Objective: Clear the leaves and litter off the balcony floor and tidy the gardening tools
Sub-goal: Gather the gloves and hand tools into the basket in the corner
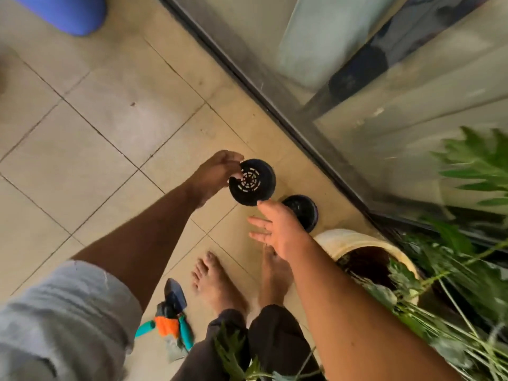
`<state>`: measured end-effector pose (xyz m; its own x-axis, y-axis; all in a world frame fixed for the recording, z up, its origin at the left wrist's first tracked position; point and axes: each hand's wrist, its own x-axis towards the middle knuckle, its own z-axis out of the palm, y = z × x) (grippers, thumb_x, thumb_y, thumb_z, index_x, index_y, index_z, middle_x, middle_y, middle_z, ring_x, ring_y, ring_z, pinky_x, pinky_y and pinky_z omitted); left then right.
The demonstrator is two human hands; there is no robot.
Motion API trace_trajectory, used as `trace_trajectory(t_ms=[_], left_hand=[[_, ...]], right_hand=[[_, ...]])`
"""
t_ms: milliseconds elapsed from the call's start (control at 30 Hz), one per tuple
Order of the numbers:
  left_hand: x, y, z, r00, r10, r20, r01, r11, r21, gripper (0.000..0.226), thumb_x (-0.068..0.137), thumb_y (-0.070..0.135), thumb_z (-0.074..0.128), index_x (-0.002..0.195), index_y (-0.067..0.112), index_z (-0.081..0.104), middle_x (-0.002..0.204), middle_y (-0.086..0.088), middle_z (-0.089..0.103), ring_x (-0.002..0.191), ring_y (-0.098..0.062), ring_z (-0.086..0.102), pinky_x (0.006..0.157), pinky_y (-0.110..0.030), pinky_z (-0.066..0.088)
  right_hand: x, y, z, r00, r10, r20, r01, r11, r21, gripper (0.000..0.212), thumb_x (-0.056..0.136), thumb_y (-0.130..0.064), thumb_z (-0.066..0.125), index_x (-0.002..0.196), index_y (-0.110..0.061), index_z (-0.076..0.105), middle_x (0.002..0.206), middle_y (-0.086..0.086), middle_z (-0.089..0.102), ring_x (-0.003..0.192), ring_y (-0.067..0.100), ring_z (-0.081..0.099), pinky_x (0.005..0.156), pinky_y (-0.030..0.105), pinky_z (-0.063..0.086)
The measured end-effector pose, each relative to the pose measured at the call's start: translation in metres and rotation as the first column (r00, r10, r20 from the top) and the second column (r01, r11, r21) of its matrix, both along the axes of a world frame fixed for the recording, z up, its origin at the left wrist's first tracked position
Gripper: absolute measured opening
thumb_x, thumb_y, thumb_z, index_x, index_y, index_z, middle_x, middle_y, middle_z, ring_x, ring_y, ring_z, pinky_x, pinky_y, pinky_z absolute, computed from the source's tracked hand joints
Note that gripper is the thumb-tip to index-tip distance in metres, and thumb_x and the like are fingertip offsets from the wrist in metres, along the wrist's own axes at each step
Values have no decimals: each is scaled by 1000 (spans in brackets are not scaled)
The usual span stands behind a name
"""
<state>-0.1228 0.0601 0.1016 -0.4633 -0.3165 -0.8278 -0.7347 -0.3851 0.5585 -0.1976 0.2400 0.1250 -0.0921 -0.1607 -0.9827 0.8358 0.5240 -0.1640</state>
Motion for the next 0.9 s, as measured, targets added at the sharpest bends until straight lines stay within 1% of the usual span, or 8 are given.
trace_trajectory(t_ms=[167, 300, 400, 533, 633, 733, 833, 900], left_hand=[[-23, 7, -28, 994, -112, 12, 112, 994, 7, 51, 73, 30, 63, 123, 22, 68, 117, 1, 70, 121, -24, 63, 104, -46, 51], [-33, 12, -37, 991, -135, 16, 135, 991, -3, 51, 71, 29, 64, 121, 23, 68, 119, -2, 70, 120, -23, 63, 110, -48, 49], [-38, 20, -34, 982, -186, 10, 186, 982, -7, 48, 82, 23, 65, 129, 20, 64, 120, -2, 68, 117, -18, 61, 98, -36, 52], [-35, 28, -24, 967, -250, 41, 251, 968, -15, 45, 92, 18, 68, 135, 28, 59, 124, -6, 68, 122, -24, 60, 81, -27, 44], [-27, 33, -15, 963, -265, 44, 265, 964, 10, 71, 90, 19, 72, 153, 34, 45, 159, -7, 42, 142, -29, 43, 96, -32, 43], [-15, 40, 8, 973, -217, 80, 219, 976, -20, 97, 80, 34, 76, 163, 44, 27, 177, 3, 8, 161, -31, 14, 125, -53, 27], [-2, 46, 56, 990, -92, 104, 94, 995, -14, 105, 72, 52, 73, 165, 45, 24, 177, 3, 8, 162, -29, 13, 128, -61, 23], [11, 49, 102, 996, -33, 85, 35, 999, -25, 104, 74, 60, 72, 165, 43, 24, 177, 3, 11, 162, -27, 13, 129, -60, 23]], right_hand=[[-9, 2, -29, 991, -106, 76, 106, 994, 9, 48, 107, -31, 54, 153, -20, 46, 163, 5, 41, 130, 29, 62, 98, 53, 56], [-8, 5, -32, 992, -85, 97, 86, 996, -14, 53, 107, -38, 52, 157, -23, 43, 160, 9, 45, 128, 30, 62, 109, 56, 49], [-8, 10, -31, 993, -80, 82, 79, 997, 6, 57, 105, -45, 53, 158, -28, 42, 150, 2, 52, 105, 26, 67, 117, 59, 41], [-13, 8, -23, 990, -122, 71, 122, 993, 0, 58, 107, -46, 52, 160, -25, 38, 165, 9, 39, 127, 30, 63, 107, 53, 51], [-18, 5, -8, 985, -164, 58, 164, 986, -3, 59, 108, -44, 50, 161, -22, 35, 163, 15, 41, 131, 33, 61, 113, 57, 47], [-24, 0, 14, 990, -139, 23, 138, 990, 28, 59, 109, -45, 49, 159, -15, 39, 152, 13, 53, 125, 33, 65, 113, 54, 47], [-27, -3, 52, 990, -101, -95, 103, 994, 22, 52, 111, -38, 47, 158, -19, 40, 150, 9, 56, 113, 23, 68, 98, 47, 55], [-24, -4, 94, 984, -18, -179, 23, 999, 23, 49, 112, -35, 48, 158, -22, 40, 144, 9, 60, 116, 24, 66, 98, 48, 55]])
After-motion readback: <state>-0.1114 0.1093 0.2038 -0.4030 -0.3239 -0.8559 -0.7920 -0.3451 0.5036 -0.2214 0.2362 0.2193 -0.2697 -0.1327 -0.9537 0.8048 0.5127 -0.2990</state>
